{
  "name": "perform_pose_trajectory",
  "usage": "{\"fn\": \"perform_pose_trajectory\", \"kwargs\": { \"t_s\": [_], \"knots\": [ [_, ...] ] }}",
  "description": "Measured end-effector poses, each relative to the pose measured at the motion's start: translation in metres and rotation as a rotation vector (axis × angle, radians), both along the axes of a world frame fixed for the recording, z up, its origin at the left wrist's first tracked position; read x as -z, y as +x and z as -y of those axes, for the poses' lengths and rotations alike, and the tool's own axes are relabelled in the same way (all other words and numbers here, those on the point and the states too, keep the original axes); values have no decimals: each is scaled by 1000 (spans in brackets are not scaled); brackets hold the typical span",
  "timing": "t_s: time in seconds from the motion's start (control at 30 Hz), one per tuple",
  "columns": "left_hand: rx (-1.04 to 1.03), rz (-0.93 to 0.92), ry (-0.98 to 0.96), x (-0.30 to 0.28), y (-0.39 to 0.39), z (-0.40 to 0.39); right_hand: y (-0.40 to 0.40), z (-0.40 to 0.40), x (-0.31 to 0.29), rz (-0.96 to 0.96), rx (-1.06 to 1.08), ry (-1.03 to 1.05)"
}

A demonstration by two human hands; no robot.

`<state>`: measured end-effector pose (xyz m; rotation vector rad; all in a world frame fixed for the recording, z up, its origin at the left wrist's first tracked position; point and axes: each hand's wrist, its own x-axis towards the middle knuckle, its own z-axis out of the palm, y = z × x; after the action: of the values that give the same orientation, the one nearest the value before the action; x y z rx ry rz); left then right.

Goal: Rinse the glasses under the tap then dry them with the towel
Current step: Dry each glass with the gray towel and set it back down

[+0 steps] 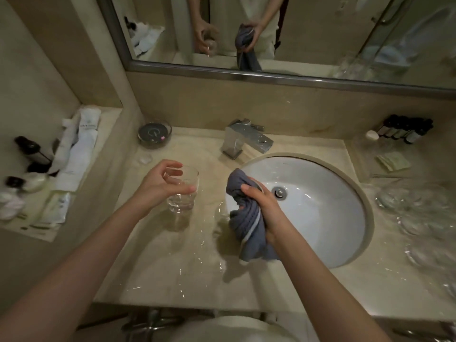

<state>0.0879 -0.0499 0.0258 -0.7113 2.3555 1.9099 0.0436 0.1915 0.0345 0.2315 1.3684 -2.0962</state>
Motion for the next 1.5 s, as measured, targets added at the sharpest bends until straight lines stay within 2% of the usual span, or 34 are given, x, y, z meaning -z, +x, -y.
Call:
{"fn": "perform_pose_trajectory", "kwargs": {
  "t_s": [0.17, 0.33, 0.57, 1.0, 1.27, 1.43, 1.5],
  "knots": [
    [-140, -10, -118, 23, -17, 30, 7, 24, 12, 63, 91, 30],
    [-236, -12, -186, 45, -32, 56, 9, 35, 17, 37, 156, 72],
    [-296, -13, -214, 62, -40, 88, 14, 49, 17, 77, 149, -2],
    [-264, 20, -221, 79, -48, 109, 24, 54, 18, 86, 152, -42],
    [-204, 52, -328, 80, -44, 104, 27, 47, 20, 53, 169, 36],
    [-140, -82, -545, 54, -41, 79, 30, 31, 18, 28, 219, -76],
    [-75, -123, -540, 42, -44, 60, 31, 21, 16, 10, 231, -132]
  ]
}}
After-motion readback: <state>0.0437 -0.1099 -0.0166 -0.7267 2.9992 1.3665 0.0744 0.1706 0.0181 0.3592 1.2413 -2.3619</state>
